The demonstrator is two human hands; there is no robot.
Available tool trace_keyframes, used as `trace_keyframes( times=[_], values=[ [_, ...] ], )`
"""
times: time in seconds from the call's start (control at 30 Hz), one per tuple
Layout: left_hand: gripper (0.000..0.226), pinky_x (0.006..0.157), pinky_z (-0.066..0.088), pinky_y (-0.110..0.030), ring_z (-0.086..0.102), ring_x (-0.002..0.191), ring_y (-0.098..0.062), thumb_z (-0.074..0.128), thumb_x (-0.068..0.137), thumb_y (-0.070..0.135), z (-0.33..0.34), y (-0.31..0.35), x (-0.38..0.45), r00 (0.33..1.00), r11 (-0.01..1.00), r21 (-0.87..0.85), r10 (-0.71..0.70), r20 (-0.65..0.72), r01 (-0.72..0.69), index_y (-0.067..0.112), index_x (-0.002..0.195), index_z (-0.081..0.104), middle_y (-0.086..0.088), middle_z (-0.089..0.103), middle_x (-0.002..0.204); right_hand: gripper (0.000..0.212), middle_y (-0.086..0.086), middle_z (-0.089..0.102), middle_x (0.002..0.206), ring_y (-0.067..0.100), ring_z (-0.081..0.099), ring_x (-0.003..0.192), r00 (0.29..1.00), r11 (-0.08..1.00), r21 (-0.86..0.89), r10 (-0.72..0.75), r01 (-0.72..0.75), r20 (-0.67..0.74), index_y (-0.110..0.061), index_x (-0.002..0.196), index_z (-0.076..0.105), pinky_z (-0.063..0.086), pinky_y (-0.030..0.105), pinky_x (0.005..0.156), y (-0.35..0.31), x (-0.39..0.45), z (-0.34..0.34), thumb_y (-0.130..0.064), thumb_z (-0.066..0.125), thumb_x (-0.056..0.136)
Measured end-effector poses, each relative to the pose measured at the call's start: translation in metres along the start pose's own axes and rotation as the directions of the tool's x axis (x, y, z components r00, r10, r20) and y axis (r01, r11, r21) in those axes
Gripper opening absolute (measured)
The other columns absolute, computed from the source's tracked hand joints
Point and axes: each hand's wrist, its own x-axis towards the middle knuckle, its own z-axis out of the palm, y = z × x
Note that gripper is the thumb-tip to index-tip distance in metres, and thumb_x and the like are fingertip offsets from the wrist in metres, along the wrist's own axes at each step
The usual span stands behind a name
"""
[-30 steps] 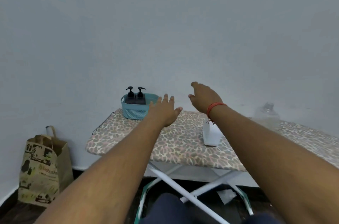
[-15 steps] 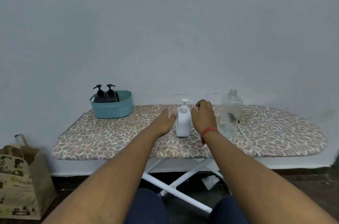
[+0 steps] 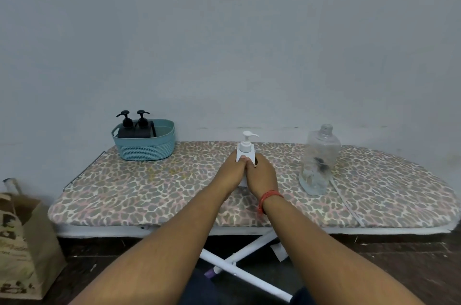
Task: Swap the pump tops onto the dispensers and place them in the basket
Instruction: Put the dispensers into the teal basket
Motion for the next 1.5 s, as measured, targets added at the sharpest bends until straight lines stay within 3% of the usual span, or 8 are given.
trace_keyframes(
  times=[0.23, 0.5, 0.77, 0.97, 1.1, 1.23, 1.4, 1.5],
  values=[
    [0.041, 0.091, 0.04, -0.032, 0.055, 0.113, -0.018, 0.032, 0.108, 0.024, -0.082, 0.024, 0.022, 0.975, 0.992, 0.031, 0.123, -0.183, -0.119, 0.025, 0.145, 0.05, -0.001, 0.06, 0.135, 0.017, -0.004, 0.064, 0.093, 0.011, 0.06, 0.083, 0.984, 0.981, 0.086, -0.171, 0.174, -0.047, -0.024, 0.097, 0.059, 0.042, 0.024, 0.065, -0.077, 0.02, 0.052, -0.03, 0.044, 0.102],
    [0.039, 0.095, 0.042, -0.033, 0.054, 0.114, -0.017, 0.034, 0.108, 0.024, -0.211, 0.023, 0.068, 0.917, 0.983, 0.059, 0.184, -0.354, -0.175, 0.025, 0.144, 0.051, 0.002, 0.06, 0.131, 0.035, -0.002, 0.061, 0.123, 0.013, 0.058, 0.108, 0.955, 0.925, 0.267, -0.293, 0.271, 0.046, -0.024, 0.134, 0.051, 0.043, 0.025, 0.088, -0.166, 0.066, 0.152, -0.022, 0.048, 0.1],
    [0.037, 0.088, 0.044, -0.032, 0.061, 0.112, -0.021, 0.036, 0.108, 0.021, -0.245, -0.025, 0.112, 0.916, 0.988, 0.042, 0.153, -0.372, -0.148, 0.021, 0.141, 0.054, -0.004, 0.066, 0.125, 0.036, -0.003, 0.062, 0.115, 0.011, 0.06, 0.101, 0.924, 0.932, 0.173, -0.345, 0.317, 0.165, -0.028, 0.13, 0.054, 0.04, 0.012, 0.072, -0.156, 0.098, 0.213, -0.015, 0.047, 0.097],
    [0.028, 0.083, 0.041, -0.031, 0.06, 0.109, -0.024, 0.045, 0.104, 0.012, -0.249, -0.056, 0.129, 0.892, 0.961, 0.252, 0.212, -0.4, -0.115, 0.012, 0.127, 0.061, -0.007, 0.066, 0.12, 0.031, 0.002, 0.064, 0.114, 0.017, 0.06, 0.099, 0.922, 0.955, 0.032, -0.294, 0.296, 0.254, -0.019, 0.127, 0.054, 0.044, 0.026, 0.08, -0.134, 0.111, 0.234, -0.017, 0.051, 0.097],
    [0.016, 0.074, 0.038, -0.033, 0.061, 0.097, -0.028, 0.051, 0.097, 0.008, -0.254, -0.076, 0.13, 0.862, 0.862, 0.504, 0.298, -0.41, -0.058, 0.006, 0.106, 0.063, -0.011, 0.065, 0.104, 0.026, 0.002, 0.066, 0.106, 0.02, 0.061, 0.094, 0.906, 0.936, -0.093, -0.298, 0.339, 0.299, -0.017, 0.121, 0.057, 0.047, 0.032, 0.076, -0.127, 0.111, 0.241, -0.023, 0.054, 0.096],
    [0.024, 0.079, 0.035, -0.031, 0.054, 0.101, -0.029, 0.053, 0.097, 0.018, -0.264, -0.092, 0.134, 0.861, 0.683, 0.73, 0.365, -0.355, 0.012, 0.005, 0.114, 0.063, -0.014, 0.063, 0.109, 0.026, 0.006, 0.065, 0.106, 0.024, 0.06, 0.094, 0.866, 0.892, -0.177, -0.33, 0.417, 0.376, -0.012, 0.116, 0.06, 0.045, 0.032, 0.077, -0.131, 0.11, 0.243, -0.009, 0.049, 0.092],
    [0.032, 0.089, 0.044, -0.035, 0.05, 0.112, -0.028, 0.048, 0.102, 0.025, -0.26, -0.096, 0.128, 0.873, 0.499, 0.866, 0.4, -0.279, 0.048, 0.007, 0.125, 0.063, -0.012, 0.057, 0.122, 0.04, 0.01, 0.057, 0.131, 0.029, 0.043, 0.131, 0.869, 0.805, -0.424, -0.211, 0.414, 0.448, -0.018, 0.137, 0.046, 0.034, 0.054, 0.107, -0.114, 0.121, 0.247, -0.017, 0.038, 0.098],
    [0.035, 0.093, 0.045, -0.037, 0.049, 0.113, -0.026, 0.042, 0.104, 0.027, -0.257, -0.1, 0.125, 0.875, 0.426, 0.903, 0.416, -0.249, 0.054, 0.007, 0.123, 0.063, -0.009, 0.056, 0.126, 0.037, 0.018, 0.059, 0.126, 0.035, 0.044, 0.123, 0.833, 0.814, -0.4, -0.172, 0.42, 0.526, -0.017, 0.138, 0.04, 0.043, 0.052, 0.098, -0.104, 0.126, 0.246, -0.026, 0.03, 0.103]
  ],
)
